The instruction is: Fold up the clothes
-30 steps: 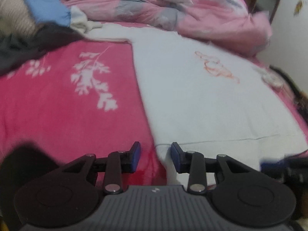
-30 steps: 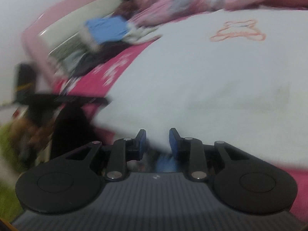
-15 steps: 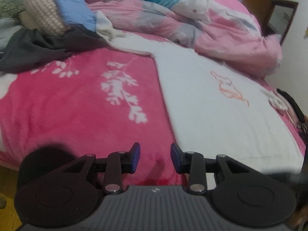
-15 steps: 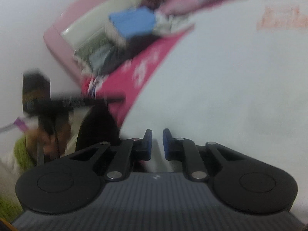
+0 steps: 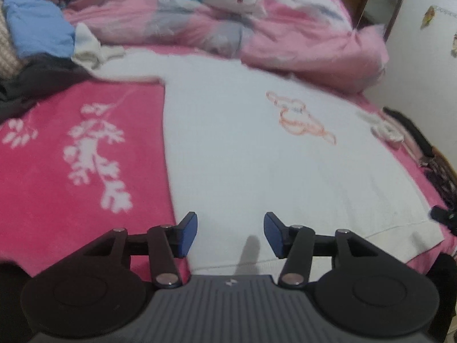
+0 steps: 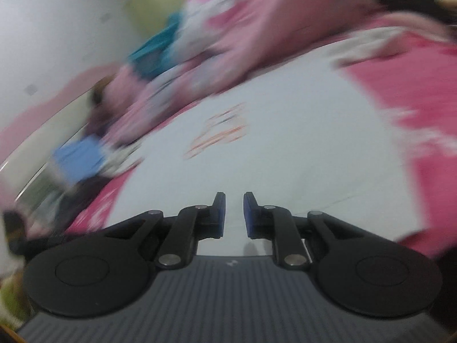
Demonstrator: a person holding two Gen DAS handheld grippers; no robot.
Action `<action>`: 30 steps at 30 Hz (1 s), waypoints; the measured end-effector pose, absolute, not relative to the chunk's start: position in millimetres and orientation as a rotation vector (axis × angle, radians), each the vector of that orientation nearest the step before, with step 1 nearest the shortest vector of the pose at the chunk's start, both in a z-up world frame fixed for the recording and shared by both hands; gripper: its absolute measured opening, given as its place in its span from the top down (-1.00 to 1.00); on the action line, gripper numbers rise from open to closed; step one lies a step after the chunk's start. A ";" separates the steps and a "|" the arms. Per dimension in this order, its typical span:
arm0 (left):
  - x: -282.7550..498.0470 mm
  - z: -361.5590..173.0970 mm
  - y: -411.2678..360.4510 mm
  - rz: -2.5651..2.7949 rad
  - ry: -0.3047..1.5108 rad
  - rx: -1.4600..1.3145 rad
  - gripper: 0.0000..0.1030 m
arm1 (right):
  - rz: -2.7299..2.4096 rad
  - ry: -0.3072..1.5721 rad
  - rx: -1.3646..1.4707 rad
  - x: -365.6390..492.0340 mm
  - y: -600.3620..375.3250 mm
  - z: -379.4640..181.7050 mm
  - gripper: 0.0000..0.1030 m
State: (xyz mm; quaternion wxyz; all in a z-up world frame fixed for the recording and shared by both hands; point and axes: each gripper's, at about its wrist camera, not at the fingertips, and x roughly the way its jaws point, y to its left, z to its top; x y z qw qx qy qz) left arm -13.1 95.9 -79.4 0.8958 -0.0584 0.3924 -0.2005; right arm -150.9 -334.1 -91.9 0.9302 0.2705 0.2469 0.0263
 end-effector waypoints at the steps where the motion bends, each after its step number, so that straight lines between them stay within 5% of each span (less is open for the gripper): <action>1: -12.9 -82.6 93.8 -0.409 0.820 -0.122 -0.06 | 0.004 0.500 0.568 -156.1 -345.7 -91.6 0.72; 6: -14.3 -86.1 91.7 -0.386 0.827 -0.119 -0.08 | -0.262 0.650 0.591 -171.3 -377.3 -106.4 0.76; 13: -13.2 -83.2 86.8 -0.362 0.848 -0.086 -0.12 | -0.383 0.593 0.564 -211.9 -374.4 -95.0 0.56; 30: -7.3 -78.8 79.9 -0.275 0.849 -0.084 -0.15 | -0.259 0.592 0.547 -154.7 -371.6 -97.4 0.52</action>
